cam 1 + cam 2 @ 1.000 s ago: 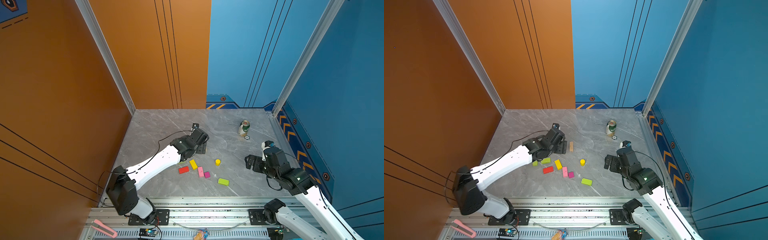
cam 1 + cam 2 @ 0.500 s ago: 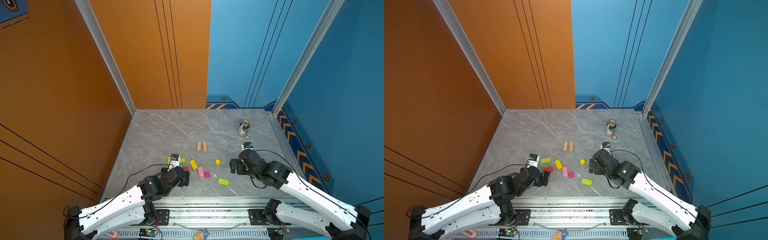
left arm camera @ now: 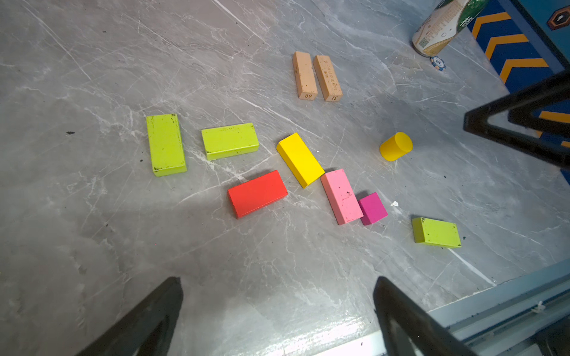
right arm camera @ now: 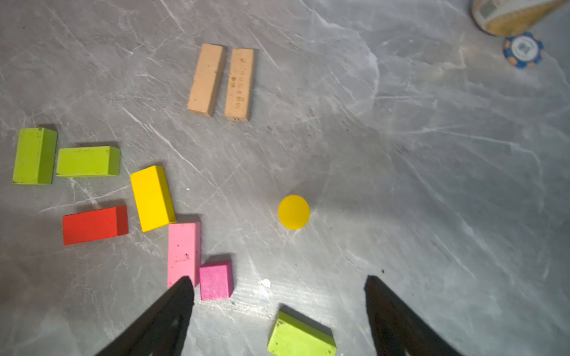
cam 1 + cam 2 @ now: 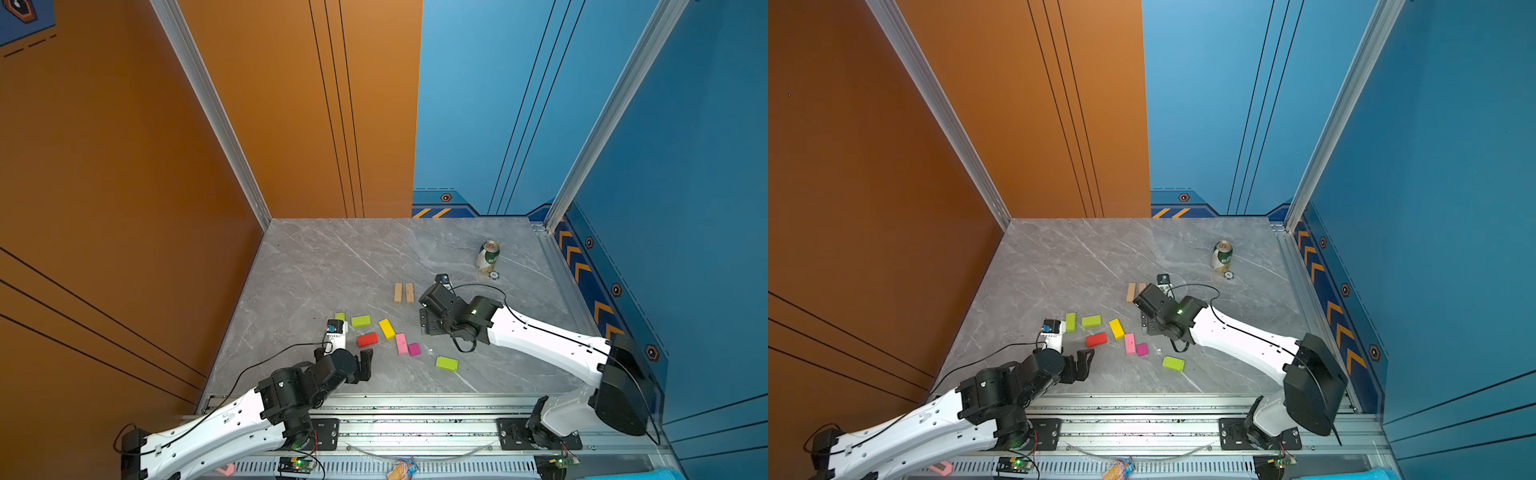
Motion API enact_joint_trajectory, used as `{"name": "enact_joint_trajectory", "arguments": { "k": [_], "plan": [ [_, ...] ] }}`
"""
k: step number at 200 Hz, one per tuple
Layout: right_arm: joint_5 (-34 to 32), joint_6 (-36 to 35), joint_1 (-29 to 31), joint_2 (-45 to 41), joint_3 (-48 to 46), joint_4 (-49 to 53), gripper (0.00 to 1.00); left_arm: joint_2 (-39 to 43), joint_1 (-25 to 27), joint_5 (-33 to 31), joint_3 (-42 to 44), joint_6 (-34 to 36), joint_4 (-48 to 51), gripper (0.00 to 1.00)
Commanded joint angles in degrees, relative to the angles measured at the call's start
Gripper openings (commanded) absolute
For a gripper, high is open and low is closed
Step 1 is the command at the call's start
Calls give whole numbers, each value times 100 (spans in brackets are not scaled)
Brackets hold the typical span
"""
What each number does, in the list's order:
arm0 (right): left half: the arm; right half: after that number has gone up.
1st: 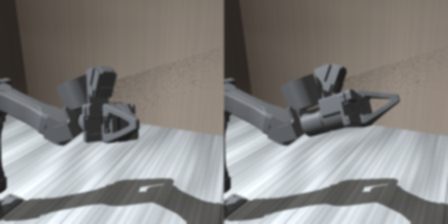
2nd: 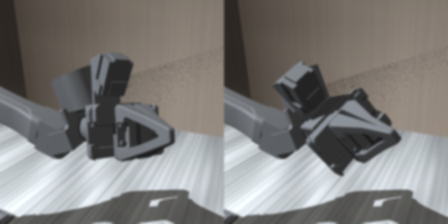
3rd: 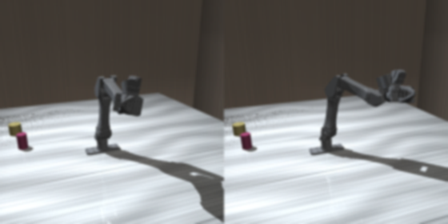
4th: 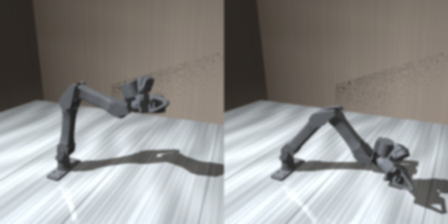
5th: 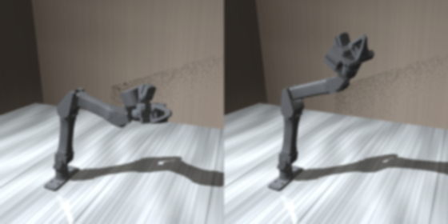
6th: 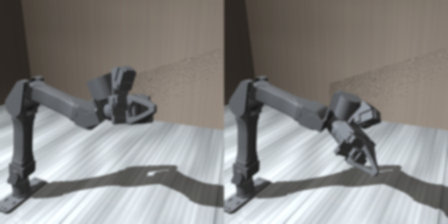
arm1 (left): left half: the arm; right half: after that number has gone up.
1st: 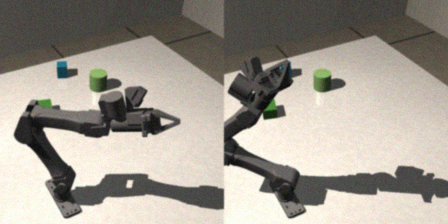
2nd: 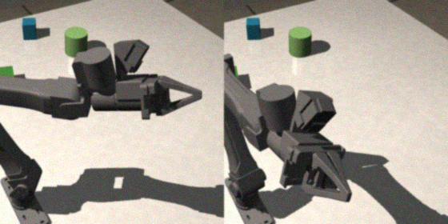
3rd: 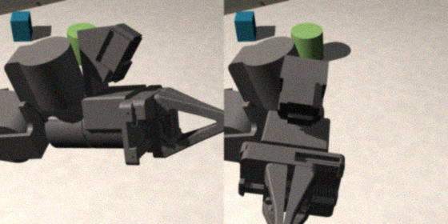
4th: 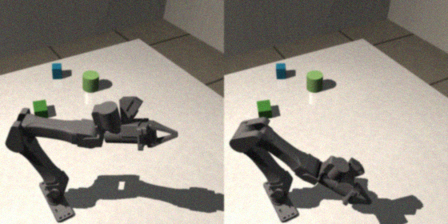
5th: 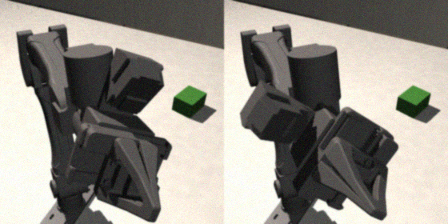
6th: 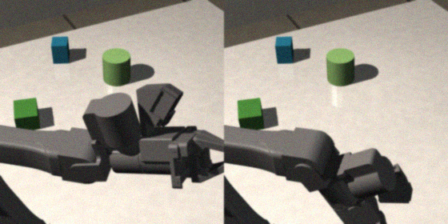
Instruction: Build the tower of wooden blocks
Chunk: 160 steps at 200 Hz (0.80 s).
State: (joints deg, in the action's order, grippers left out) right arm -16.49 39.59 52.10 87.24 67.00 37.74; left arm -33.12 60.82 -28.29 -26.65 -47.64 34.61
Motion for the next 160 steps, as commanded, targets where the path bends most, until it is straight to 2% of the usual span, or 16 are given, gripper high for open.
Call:
{"name": "enact_joint_trajectory", "arguments": {
  "k": [1, 39, 116, 160],
  "plan": [
    [305, -299, 24, 450, 546, -100, 81, -68, 57, -71, -125, 92, 230, 98],
    [691, -560, 46, 1268, 1204, -91, 77, -216, 66, -114, -230, 90, 230, 98],
    [1169, -837, 158, 2664, 2200, -109, 77, -465, 65, -225, -147, -44, 211, 98],
    [1289, -935, 204, 3118, 2667, 10, 78, -458, 42, -364, -172, 16, 155, 98]
  ]
}}
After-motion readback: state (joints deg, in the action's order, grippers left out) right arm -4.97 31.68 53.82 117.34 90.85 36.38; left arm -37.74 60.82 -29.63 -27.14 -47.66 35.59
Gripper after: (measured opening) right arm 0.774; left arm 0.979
